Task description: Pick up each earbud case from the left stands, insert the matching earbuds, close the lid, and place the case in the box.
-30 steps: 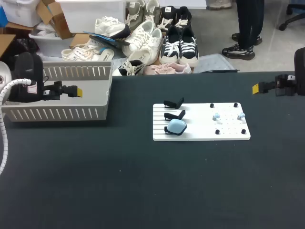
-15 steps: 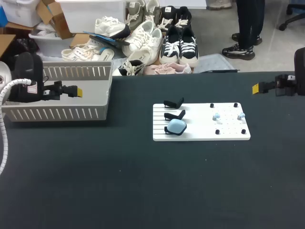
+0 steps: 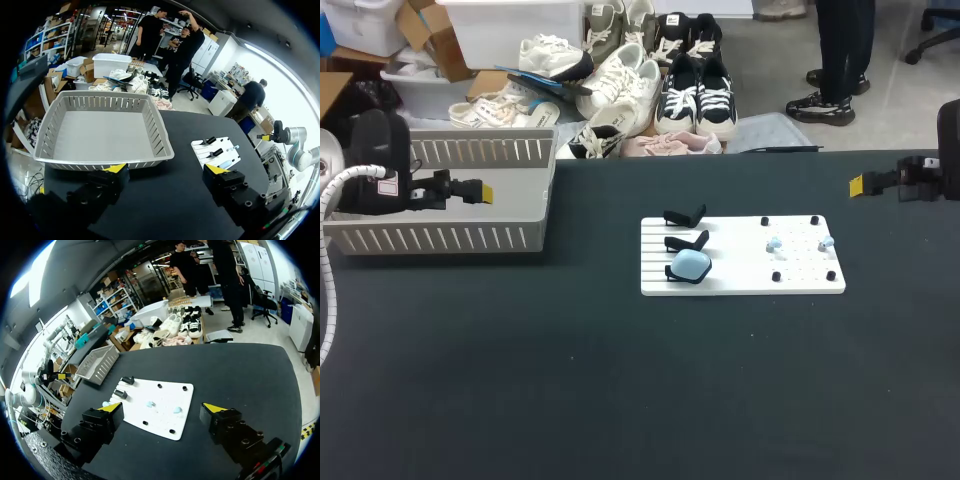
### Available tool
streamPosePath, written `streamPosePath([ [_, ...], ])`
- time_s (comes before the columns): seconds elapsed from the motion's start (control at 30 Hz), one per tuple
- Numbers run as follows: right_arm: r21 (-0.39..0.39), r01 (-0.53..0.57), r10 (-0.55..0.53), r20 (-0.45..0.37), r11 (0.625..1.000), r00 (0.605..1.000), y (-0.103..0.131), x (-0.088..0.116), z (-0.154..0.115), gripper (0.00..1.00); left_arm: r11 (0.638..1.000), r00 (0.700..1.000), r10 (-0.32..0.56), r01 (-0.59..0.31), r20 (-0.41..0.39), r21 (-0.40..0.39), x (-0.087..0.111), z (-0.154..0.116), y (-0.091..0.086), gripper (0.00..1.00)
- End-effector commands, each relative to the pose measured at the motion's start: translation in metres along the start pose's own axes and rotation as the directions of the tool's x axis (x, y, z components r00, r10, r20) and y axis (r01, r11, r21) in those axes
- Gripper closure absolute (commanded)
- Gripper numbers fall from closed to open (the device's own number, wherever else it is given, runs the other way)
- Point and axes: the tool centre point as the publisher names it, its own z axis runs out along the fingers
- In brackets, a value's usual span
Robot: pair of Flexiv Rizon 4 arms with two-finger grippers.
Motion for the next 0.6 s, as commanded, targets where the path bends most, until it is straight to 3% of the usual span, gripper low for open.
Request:
streamPosePath([
  [0.03,-0.007,0.002,-0.002,-0.001,1.000,1.000,-0.002,0.000,0.000,0.00,1.000,1.000,0.000,0.000,-0.007,-0.004,-0.002,0.000,0.000,0.00],
  [0.17,-0.007,0.002,-0.002,-0.001,1.000,1.000,-0.002,0.000,0.000,0.00,1.000,1.000,0.000,0.000,-0.007,-0.004,-0.002,0.000,0.000,0.00],
  [0.37,-0.007,0.002,-0.002,-0.001,1.000,1.000,-0.002,0.000,0.000,0.00,0.986,0.989,0.142,-0.144,0.027,0.081,-0.020,0.011,-0.007,0.00],
  [0.47,-0.007,0.002,-0.002,-0.001,1.000,1.000,-0.002,0.000,0.000,0.00,0.964,0.970,0.236,-0.241,0.055,0.110,-0.025,0.018,-0.016,0.00],
  [0.6,-0.007,0.002,-0.002,-0.001,1.000,1.000,-0.002,0.000,0.000,0.00,0.900,0.922,0.378,-0.387,0.086,0.200,-0.025,0.029,-0.028,0.00],
])
